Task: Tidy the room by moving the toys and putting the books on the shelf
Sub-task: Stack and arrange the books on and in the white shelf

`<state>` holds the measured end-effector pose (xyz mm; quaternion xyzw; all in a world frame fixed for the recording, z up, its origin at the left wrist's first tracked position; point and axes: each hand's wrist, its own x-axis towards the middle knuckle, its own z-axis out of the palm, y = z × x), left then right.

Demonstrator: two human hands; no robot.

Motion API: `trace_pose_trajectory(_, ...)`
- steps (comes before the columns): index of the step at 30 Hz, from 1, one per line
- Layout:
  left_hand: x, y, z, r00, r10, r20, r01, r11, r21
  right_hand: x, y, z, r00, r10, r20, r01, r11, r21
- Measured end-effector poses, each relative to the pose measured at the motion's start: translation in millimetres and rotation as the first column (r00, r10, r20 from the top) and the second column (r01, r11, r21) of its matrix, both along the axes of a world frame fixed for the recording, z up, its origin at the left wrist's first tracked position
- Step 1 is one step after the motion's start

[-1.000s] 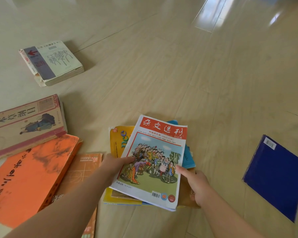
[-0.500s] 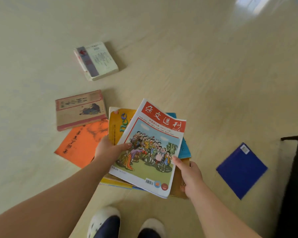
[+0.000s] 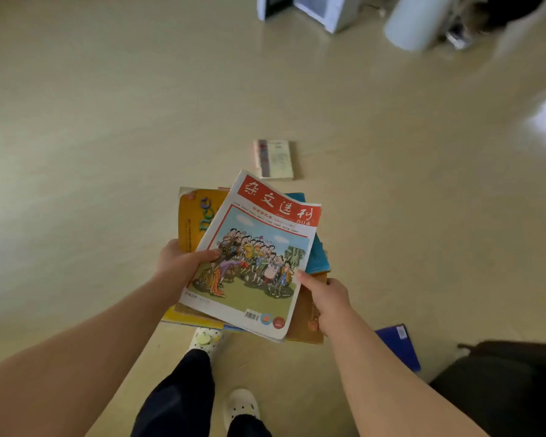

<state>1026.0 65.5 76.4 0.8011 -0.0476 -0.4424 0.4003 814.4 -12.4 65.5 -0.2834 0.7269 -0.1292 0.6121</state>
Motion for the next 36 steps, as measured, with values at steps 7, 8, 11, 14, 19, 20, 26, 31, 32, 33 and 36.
trace_pose_trajectory(7, 15.2, 130.2, 43.4, 0.954, 0.300, -0.025, -0.300, 0.954, -0.015, 49.7, 70.7, 53.9, 0.954, 0.300, 0.021, -0.300, 0.954, -0.011)
trace_pose_trajectory(8, 21.7, 159.2, 51.7, 0.932, 0.363, -0.015, -0.363, 0.932, -0.020, 64.9, 88.4, 59.9, 0.931, 0.362, 0.042, -0.362, 0.932, -0.014)
trace_pose_trajectory(11, 39.5, 236.4, 68.1, 0.861, 0.509, 0.002, -0.508, 0.861, -0.026, 108.8, 140.5, 74.9, 0.860, 0.499, 0.103, -0.498, 0.866, -0.042)
trace_pose_trajectory(14, 54.4, 316.0, 75.6, 0.775, 0.631, 0.012, -0.631, 0.775, -0.031, 155.2, 197.3, 83.1, 0.767, 0.631, 0.115, -0.629, 0.775, -0.055)
trace_pose_trajectory(19, 80.5, 464.7, 90.5, 0.584, 0.811, 0.031, -0.810, 0.585, -0.033, 240.2, 322.1, 93.1, 0.562, 0.820, 0.112, -0.811, 0.573, -0.122)
trace_pose_trajectory(20, 86.1, 491.5, 92.3, 0.546, 0.837, 0.038, -0.836, 0.547, -0.036, 253.8, 347.1, 95.5, 0.532, 0.838, 0.122, -0.831, 0.544, -0.117)
trace_pose_trajectory(26, 106.4, 647.6, 110.9, 0.370, 0.927, 0.063, -0.925, 0.374, -0.065, 318.6, 497.4, 105.7, 0.359, 0.910, 0.207, -0.913, 0.389, -0.125)
trace_pose_trajectory(31, 105.6, 740.0, 117.8, 0.238, 0.968, 0.077, -0.968, 0.243, -0.066, 356.0, 592.3, 109.3, 0.215, 0.954, 0.209, -0.959, 0.246, -0.139)
trace_pose_trajectory(32, 102.0, 758.5, 117.3, 0.187, 0.979, 0.082, -0.978, 0.193, -0.075, 363.5, 612.1, 108.7, 0.164, 0.966, 0.200, -0.971, 0.194, -0.141)
trace_pose_trajectory(33, 98.1, 773.5, 117.7, 0.144, 0.986, 0.080, -0.985, 0.150, -0.080, 370.2, 629.2, 108.1, 0.112, 0.976, 0.189, -0.979, 0.141, -0.150)
trace_pose_trajectory(36, 83.4, 812.7, 115.5, -0.002, 0.996, 0.084, -0.995, 0.007, -0.104, 387.4, 679.7, 107.0, -0.045, 0.981, 0.190, -0.986, -0.013, -0.166)
